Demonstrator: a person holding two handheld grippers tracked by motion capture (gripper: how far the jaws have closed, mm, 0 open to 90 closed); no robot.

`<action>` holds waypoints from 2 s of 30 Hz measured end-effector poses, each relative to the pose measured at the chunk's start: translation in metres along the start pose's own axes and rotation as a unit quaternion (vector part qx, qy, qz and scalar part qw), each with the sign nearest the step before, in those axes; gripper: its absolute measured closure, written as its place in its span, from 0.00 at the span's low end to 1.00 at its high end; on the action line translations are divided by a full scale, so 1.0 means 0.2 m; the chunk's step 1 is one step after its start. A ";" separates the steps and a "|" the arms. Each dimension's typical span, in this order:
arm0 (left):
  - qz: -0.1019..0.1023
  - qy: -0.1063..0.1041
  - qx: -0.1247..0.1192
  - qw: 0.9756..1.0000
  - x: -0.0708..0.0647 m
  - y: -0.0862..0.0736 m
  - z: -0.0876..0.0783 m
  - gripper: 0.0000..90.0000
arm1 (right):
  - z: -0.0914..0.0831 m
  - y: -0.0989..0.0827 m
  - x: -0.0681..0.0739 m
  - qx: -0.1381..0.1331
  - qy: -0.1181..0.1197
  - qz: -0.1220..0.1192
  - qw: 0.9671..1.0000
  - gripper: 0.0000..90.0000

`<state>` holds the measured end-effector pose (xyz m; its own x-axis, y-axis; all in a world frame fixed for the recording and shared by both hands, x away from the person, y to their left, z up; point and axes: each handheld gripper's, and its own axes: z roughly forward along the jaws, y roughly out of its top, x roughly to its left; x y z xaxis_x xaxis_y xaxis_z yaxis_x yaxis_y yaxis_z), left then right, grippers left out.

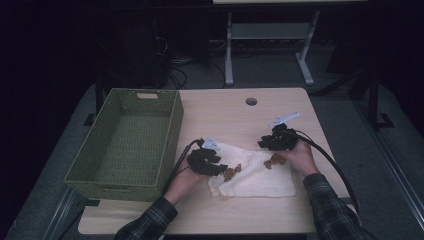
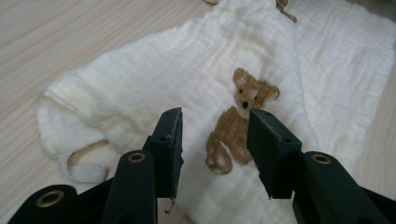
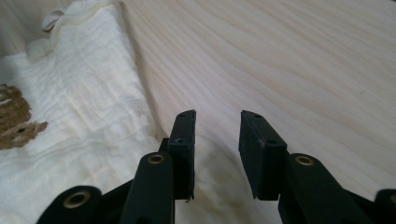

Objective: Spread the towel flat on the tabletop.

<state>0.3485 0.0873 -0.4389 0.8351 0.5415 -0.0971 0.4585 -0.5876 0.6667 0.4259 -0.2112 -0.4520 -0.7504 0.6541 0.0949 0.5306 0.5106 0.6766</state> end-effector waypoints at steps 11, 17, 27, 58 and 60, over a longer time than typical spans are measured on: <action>0.015 0.002 0.024 1.000 -0.02 -0.02 0.05 0.61 | 0.07 -0.03 0.04 0.020 0.013 -0.022 0.999 0.94; 0.020 -0.002 0.033 0.999 -0.04 -0.03 0.06 0.61 | 0.02 -0.01 0.04 -0.002 -0.007 -0.032 0.999 0.97; 0.035 0.008 0.049 0.998 -0.05 -0.05 0.08 0.67 | -0.18 0.09 -0.03 -0.049 -0.050 -0.029 0.997 0.98; 0.023 0.002 0.048 0.999 -0.03 -0.05 0.07 0.69 | -0.40 -0.01 -0.36 -0.055 -0.174 0.079 0.980 0.80; 0.020 0.006 0.041 0.999 -0.03 -0.03 0.06 0.69 | -0.40 -0.04 -0.33 -0.056 -0.163 0.075 0.982 0.82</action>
<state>0.3450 0.0805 -0.4509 0.8502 0.5228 -0.0621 0.4479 -0.6563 0.6072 0.4406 -0.3028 -0.4052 -0.4909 0.8708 -0.0268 0.5658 0.3421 0.7502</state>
